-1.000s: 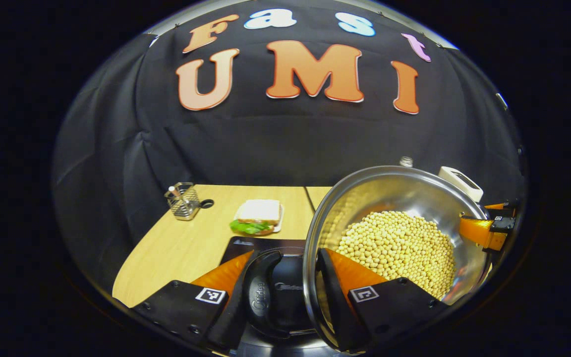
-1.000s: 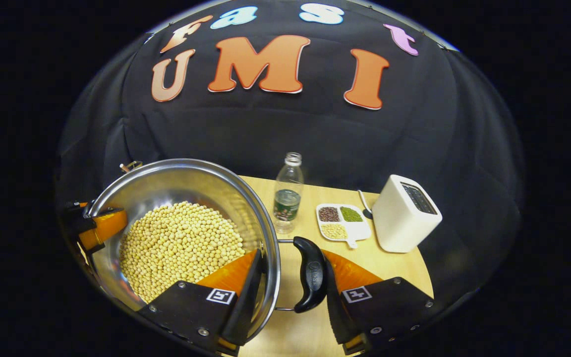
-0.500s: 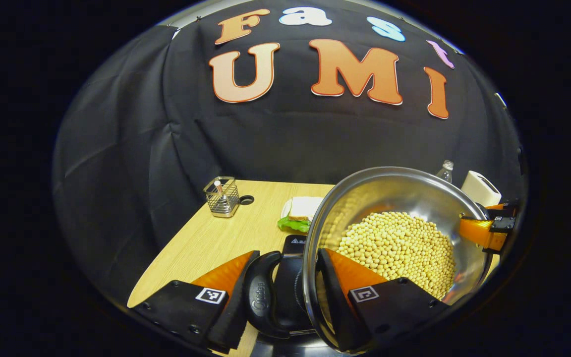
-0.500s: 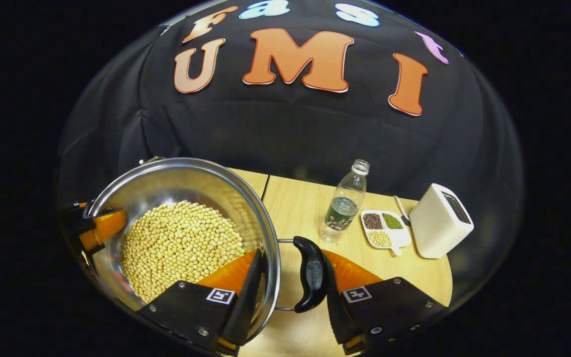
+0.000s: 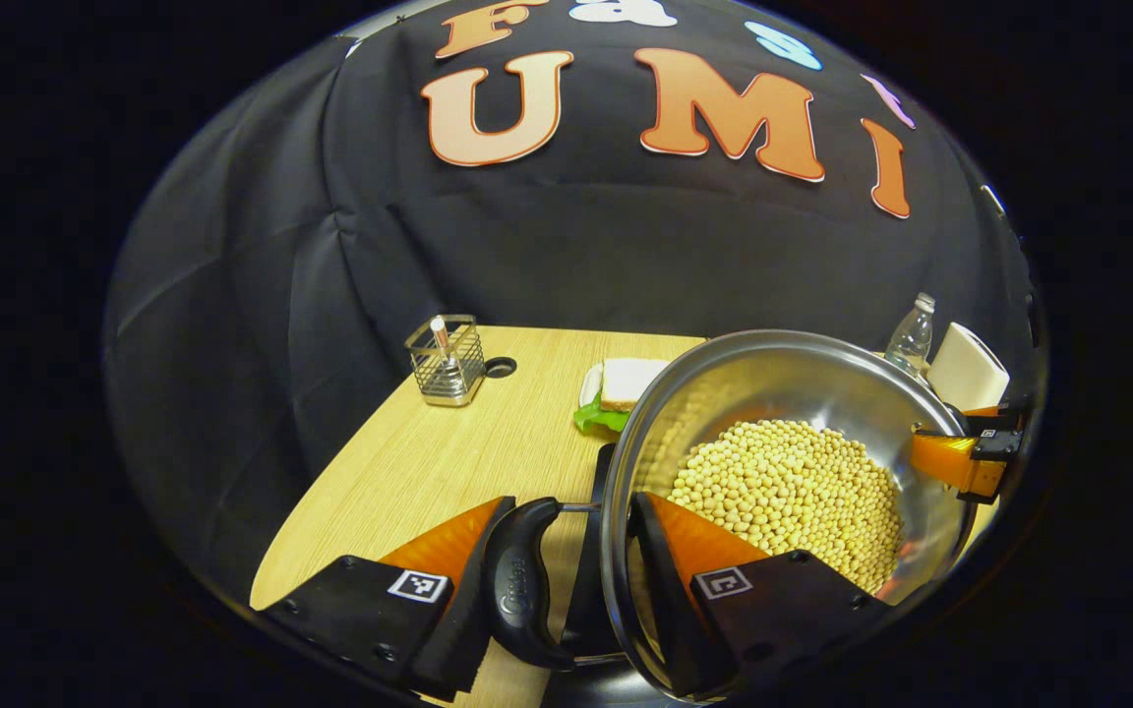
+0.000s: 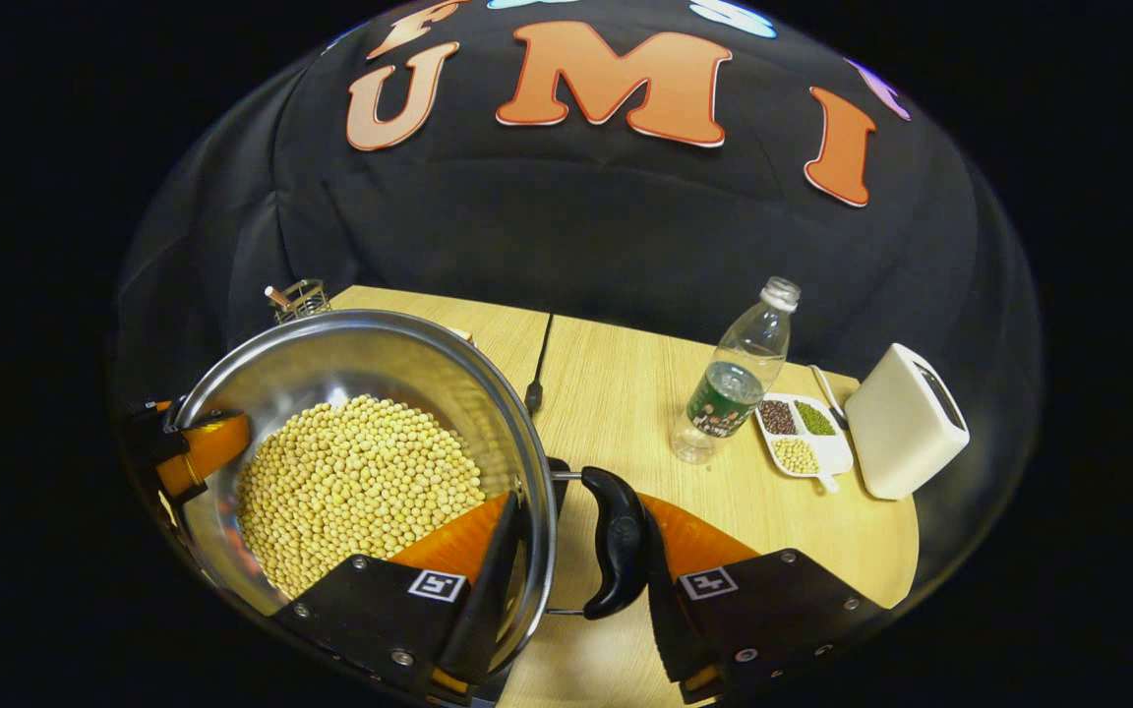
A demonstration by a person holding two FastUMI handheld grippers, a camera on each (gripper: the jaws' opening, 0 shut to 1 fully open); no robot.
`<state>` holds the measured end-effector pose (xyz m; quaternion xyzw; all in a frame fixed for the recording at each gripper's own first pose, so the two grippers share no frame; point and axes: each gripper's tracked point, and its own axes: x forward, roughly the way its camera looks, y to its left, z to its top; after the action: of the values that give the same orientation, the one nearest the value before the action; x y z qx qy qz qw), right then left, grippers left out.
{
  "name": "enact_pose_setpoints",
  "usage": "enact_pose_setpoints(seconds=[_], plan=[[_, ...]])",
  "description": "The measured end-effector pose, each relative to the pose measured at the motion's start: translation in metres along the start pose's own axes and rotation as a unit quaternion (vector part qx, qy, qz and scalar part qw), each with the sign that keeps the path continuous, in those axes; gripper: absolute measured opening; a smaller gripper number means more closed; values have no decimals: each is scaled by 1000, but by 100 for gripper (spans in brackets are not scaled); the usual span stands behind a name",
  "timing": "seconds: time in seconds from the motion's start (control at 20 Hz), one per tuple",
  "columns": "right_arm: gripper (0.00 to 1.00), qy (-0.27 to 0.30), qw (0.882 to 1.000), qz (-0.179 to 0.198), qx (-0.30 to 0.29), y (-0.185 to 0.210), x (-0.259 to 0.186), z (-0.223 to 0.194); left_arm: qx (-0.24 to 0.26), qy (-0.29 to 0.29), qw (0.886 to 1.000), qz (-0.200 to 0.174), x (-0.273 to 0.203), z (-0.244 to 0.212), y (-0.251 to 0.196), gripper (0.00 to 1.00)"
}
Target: First push the handle of the pot to place it horizontally, then grasp the pot with both hands and set it on the induction cooktop.
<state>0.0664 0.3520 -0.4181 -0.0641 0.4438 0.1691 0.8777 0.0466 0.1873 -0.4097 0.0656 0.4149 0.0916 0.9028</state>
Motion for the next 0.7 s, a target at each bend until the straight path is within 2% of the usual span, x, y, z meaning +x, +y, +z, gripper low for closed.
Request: enact_pose_setpoints(seconds=[0.05,0.1,0.15,0.2,0.25,0.3,0.55,0.7], plan=[[65,5,1000,0,-1,3,4,-2,-1,7,1000,0,5,-5,2,77],[60,9,1000,-1,0,5,8,-4,-3,12,1000,-1,8,-9,2,77],[65,13,1000,-1,-1,6,11,-5,-5,18,1000,-2,12,-13,3,77],[65,16,1000,-1,0,7,14,-6,-6,21,1000,-2,15,-15,3,74],[65,19,1000,-1,-1,9,19,-8,-6,24,1000,-3,17,-16,3,80],[65,27,1000,1,1,10,22,-11,-5,27,1000,-2,20,-19,2,77],[67,28,1000,-6,1,15,29,-11,-6,29,1000,-7,22,-20,-2,76],[74,21,1000,-9,-10,22,35,-9,-19,30,999,-7,24,-20,-1,76]])
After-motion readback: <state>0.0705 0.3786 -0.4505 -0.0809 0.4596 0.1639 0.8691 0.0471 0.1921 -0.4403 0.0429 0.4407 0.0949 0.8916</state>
